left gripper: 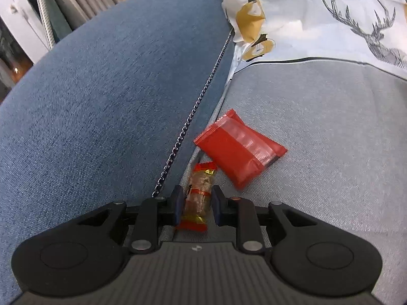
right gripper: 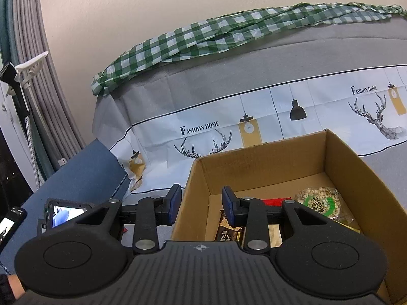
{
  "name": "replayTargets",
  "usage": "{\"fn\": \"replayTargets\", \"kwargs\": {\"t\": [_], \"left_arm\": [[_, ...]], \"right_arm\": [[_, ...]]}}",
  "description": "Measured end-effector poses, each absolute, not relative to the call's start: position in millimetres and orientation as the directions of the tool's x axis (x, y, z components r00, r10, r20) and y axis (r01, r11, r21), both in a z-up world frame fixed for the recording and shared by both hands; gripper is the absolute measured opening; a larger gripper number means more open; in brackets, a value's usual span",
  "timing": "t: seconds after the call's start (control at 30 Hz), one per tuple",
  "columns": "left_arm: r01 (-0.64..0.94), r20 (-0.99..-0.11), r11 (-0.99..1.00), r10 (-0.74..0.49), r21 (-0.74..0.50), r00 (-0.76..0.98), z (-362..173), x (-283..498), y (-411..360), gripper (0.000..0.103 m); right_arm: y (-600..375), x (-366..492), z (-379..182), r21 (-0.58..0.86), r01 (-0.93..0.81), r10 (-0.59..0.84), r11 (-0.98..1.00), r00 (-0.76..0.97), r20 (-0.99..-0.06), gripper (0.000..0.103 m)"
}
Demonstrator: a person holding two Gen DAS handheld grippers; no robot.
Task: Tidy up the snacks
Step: 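Grasp the small red-gold candy with the left gripper while the right grasps the red packet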
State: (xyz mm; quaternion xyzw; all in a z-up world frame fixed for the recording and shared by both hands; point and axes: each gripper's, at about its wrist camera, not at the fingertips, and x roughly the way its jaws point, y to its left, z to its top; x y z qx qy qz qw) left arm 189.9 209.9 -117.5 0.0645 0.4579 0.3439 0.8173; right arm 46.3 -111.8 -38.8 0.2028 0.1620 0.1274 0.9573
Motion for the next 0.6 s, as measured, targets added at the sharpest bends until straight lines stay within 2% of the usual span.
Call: {"fn": "replayTargets", "kwargs": {"t": [0.07, 0.23, 0.37, 0.47, 0.6], "left_arm": [[-0.517, -0.724, 0.766, 0.596, 0.383, 0.346, -114.4, 185.2, 215.2, 0.02], [-0.539, -0.773, 0.794, 0.52, 0.281, 0.364, -102.7, 166.3, 225.6, 0.017], [-0.571, -0.824, 0.814, 0.392, 0.103, 0.409, -84.7, 137.3, 234.6, 0.017], [-0.552, -0.87, 0.833, 0.25, -0.029, 0.424, -84.3, 119.3, 233.6, 0.017], [-0.531, -0.88, 0.846, 0.222, -0.04, 0.42, -84.2, 110.8, 230.5, 0.018]], "right_arm": [[-108.5, 47.9, -39.1, 0.426, -0.178, 0.31, 0.887, 0.914, -0.263, 0.037], [-97.6, 49.8, -39.5, 0.415, -0.185, 0.314, 0.891, 0.911, -0.268, 0.037], [-85.3, 48.5, -38.8, 0.407, -0.195, 0.32, 0.892, 0.909, -0.266, 0.037], [-76.5, 46.9, -37.9, 0.405, -0.21, 0.334, 0.89, 0.905, -0.264, 0.037], [-64.6, 43.7, -36.6, 0.392, -0.236, 0.354, 0.889, 0.898, -0.263, 0.037]]}}
